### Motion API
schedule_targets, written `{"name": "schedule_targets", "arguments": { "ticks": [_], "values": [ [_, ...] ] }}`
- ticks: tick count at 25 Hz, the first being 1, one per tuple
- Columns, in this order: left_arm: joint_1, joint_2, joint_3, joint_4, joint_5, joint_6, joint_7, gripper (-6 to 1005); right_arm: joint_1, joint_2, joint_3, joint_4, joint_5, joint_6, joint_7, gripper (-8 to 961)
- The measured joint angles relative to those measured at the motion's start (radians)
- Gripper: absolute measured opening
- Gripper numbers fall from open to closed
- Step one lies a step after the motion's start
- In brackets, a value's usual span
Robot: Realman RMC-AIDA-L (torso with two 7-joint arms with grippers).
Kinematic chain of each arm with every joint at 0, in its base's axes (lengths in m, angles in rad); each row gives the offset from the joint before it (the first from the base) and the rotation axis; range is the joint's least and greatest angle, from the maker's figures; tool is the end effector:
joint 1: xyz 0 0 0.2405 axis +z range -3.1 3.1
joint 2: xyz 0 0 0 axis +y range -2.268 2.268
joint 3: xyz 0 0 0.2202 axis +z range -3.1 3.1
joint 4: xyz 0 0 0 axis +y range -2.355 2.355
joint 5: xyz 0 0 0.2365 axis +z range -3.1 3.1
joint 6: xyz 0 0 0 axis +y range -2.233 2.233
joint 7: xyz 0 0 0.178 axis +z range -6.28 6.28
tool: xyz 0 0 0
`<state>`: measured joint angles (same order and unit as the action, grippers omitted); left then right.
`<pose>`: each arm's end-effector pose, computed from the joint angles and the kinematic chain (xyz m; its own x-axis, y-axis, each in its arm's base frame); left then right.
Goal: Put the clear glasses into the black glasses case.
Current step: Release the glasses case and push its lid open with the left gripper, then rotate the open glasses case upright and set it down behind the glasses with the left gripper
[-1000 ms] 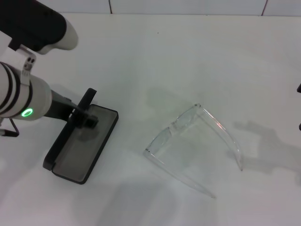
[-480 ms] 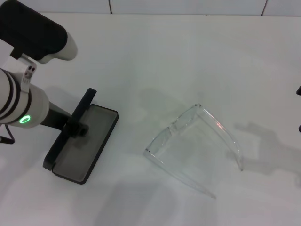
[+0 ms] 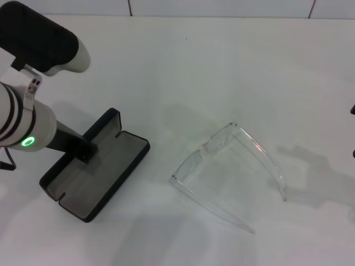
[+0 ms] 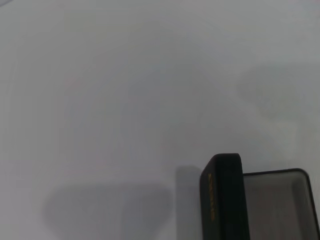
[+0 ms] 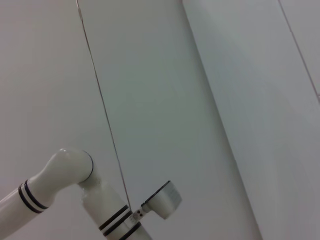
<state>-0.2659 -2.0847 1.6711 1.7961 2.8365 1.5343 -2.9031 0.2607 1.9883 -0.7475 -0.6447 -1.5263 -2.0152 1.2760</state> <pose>-0.1697 0.3240 0.0074 0.6489 0.7529 -0.1097 0.5115 -0.5384 -0.6697 0.2419 0.2581 0.0696 0.5459 -0.1509 -0.8241 -0.3507 -0.9345 -0.0612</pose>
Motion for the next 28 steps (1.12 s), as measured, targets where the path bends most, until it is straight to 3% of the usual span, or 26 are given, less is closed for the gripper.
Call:
{"name": "schedule_targets", "arguments": {
  "ticks": [6, 14, 23, 28],
  "values": [
    [0.000, 0.000, 0.001, 0.014, -0.001, -0.006, 0.013, 222, -0.007, -0.002, 0.005, 0.013, 0.000, -0.007, -0.014, 854],
    [-0.003, -0.003, 0.011, 0.129, -0.002, -0.070, 0.090, 210, -0.016, 0.000, 0.007, 0.014, 0.002, -0.015, -0.015, 853],
    [-0.024, -0.005, 0.116, 0.109, -0.002, -0.296, 0.305, 208, -0.040, -0.027, -0.006, 0.056, -0.016, -0.135, -0.071, 853],
    [-0.062, -0.008, 0.189, 0.019, -0.001, -0.487, 0.431, 207, -0.066, -0.023, -0.021, 0.059, -0.057, -0.135, -0.081, 853]
  ]
}}
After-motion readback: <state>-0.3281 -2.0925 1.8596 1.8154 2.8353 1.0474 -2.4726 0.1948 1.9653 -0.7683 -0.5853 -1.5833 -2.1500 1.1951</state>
